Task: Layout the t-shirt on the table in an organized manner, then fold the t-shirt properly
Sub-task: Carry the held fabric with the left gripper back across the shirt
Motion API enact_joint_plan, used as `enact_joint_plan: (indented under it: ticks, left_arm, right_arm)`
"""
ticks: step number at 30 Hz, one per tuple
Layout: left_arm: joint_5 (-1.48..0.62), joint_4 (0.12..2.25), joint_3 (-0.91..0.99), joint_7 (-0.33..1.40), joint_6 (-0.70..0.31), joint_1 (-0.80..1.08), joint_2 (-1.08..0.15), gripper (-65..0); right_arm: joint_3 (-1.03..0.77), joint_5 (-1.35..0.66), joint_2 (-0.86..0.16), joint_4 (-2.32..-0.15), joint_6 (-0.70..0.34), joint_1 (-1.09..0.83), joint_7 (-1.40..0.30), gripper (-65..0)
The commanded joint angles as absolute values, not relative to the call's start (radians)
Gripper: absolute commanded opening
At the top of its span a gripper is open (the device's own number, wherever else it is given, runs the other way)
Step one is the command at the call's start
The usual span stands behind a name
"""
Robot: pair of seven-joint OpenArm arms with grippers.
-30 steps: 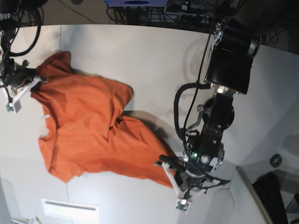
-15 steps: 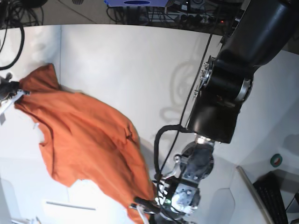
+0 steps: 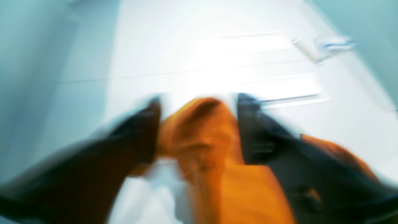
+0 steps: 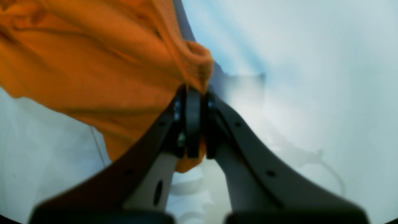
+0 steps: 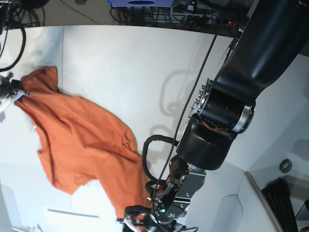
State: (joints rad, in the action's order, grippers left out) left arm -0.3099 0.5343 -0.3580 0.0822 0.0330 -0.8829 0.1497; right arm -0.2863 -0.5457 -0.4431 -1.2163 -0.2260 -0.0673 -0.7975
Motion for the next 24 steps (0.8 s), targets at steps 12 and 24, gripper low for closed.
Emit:
enact_joint_plan:
  ticks: [12, 24]
  left_arm:
    - [-0.315, 0.730, -0.414, 0.073, 0.027, -0.610, 0.157, -12.0]
    - [-0.317, 0.558, -0.731, 0.077, 0.030, -0.564, 0.157, -65.0]
  right_arm:
    - [-0.292, -0.553, -0.455, -1.234, -0.232, -0.077, -0.785, -65.0]
    - [-0.292, -0.553, -0.433, -1.234, -0.232, -0.079, -0.785, -65.0]
